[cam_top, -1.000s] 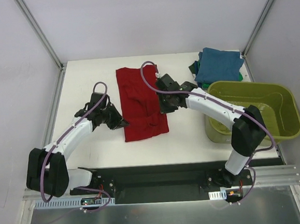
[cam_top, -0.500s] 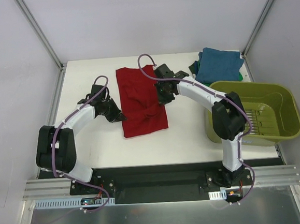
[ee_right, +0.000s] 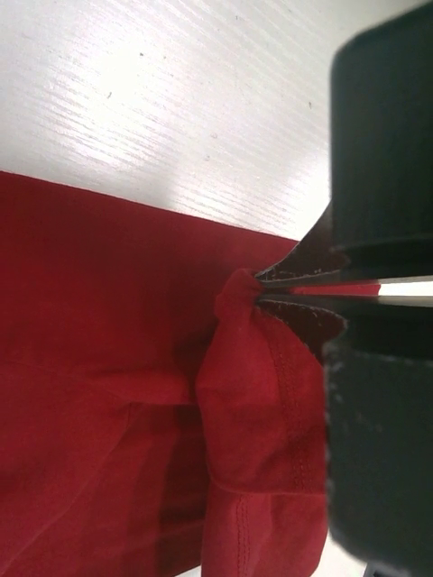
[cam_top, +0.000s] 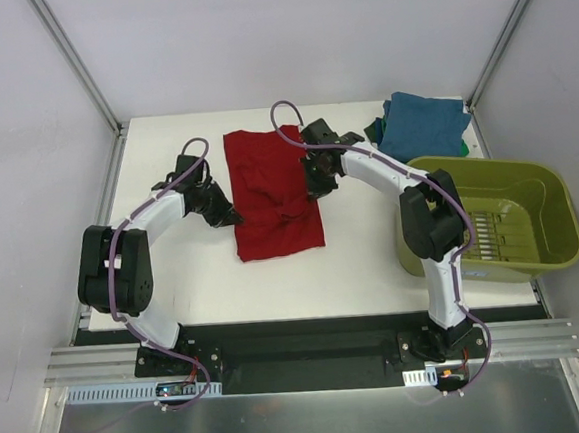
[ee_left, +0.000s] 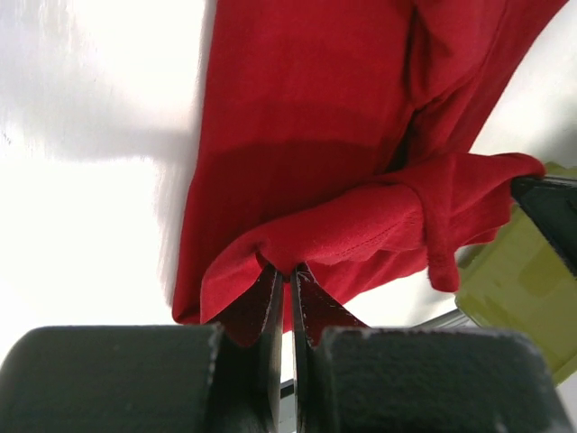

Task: Fold and stack the t-shirts

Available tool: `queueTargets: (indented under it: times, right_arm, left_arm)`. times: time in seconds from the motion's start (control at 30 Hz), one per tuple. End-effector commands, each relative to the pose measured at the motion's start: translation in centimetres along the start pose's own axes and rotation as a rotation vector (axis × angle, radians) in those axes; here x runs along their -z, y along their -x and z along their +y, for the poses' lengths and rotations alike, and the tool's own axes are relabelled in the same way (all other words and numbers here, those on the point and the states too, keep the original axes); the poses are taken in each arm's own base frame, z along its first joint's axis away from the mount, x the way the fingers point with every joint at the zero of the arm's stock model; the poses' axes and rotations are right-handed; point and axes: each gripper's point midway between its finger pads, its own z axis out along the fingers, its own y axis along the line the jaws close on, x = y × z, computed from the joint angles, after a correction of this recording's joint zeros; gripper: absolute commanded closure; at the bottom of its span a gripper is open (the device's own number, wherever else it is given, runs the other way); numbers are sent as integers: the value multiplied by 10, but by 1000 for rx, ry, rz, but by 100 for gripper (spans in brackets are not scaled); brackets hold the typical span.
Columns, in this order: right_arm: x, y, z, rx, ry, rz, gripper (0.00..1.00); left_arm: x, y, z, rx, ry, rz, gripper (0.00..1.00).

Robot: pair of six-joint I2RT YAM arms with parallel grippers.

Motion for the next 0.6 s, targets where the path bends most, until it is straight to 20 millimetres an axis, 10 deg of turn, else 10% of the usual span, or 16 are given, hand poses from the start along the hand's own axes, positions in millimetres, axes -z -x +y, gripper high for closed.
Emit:
queueTargets:
  times: [0.0, 0.37, 0.47, 0.57]
  right_arm:
    - [29, 20, 13, 36, 47, -83, 98]
    - [6, 36, 11, 17, 58, -87, 91]
    - [3, 43, 10, 6, 70, -88, 77]
    - [16, 46, 17, 24, 103, -99, 51]
  left_arm:
    - [11, 11, -17, -52, -56, -32, 100]
    - [-2, 27, -11, -21, -14, -48, 98]
    - [-3, 32, -11, -10, -19, -48, 87]
    - [6, 35, -18, -18, -48, -60, 43]
